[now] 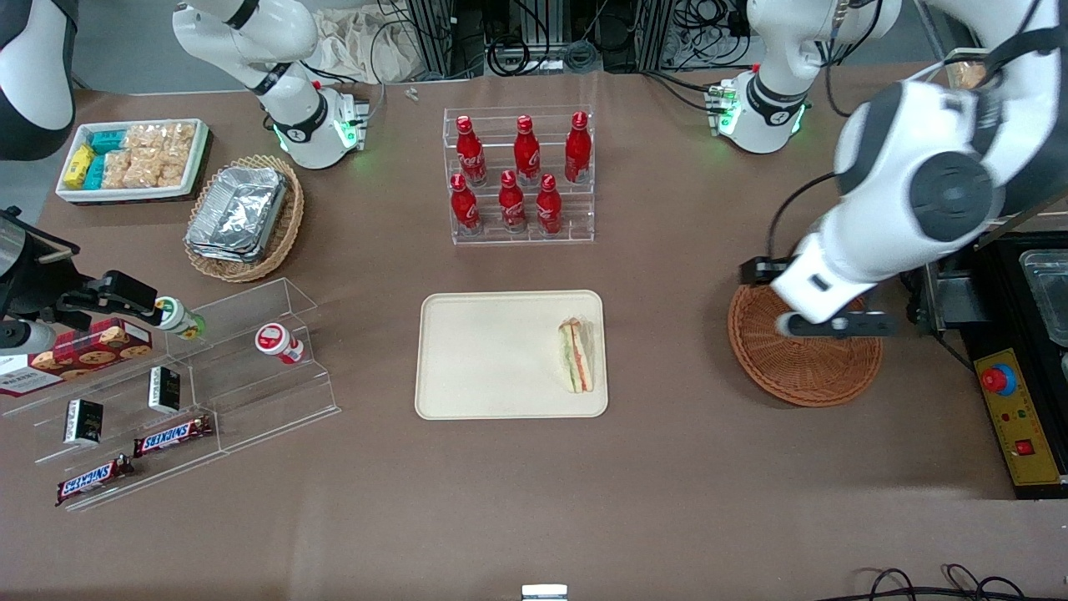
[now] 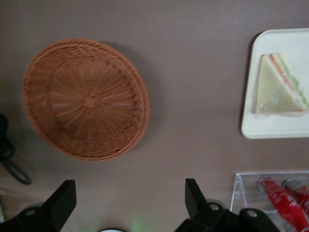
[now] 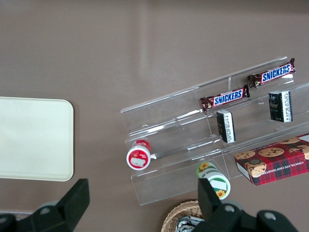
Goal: Place sandwich from basket to tray
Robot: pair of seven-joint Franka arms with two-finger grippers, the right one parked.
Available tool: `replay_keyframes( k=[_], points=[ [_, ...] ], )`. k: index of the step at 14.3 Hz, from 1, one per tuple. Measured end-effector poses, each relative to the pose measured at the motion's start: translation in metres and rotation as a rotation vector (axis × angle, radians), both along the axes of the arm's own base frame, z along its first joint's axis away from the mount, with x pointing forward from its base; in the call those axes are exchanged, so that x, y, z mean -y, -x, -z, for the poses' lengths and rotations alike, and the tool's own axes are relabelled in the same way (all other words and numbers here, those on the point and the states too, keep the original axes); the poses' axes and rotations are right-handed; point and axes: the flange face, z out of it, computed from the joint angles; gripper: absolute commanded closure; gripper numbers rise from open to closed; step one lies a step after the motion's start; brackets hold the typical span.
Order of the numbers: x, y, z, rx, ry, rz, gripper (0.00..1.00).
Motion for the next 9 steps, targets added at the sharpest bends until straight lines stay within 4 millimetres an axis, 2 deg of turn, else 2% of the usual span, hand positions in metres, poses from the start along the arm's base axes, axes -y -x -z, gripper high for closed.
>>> replay_keyframes(
  k=[3,6,9],
  points=[
    [-0.065,0.002,-0.024,0.014,-0.008,0.014,0.00],
    [-0.102,0.002,-0.032,0.026,-0.034,-0.035,0.00],
    [-0.127,0.001,-0.032,0.024,-0.035,-0.079,0.00]
  ],
)
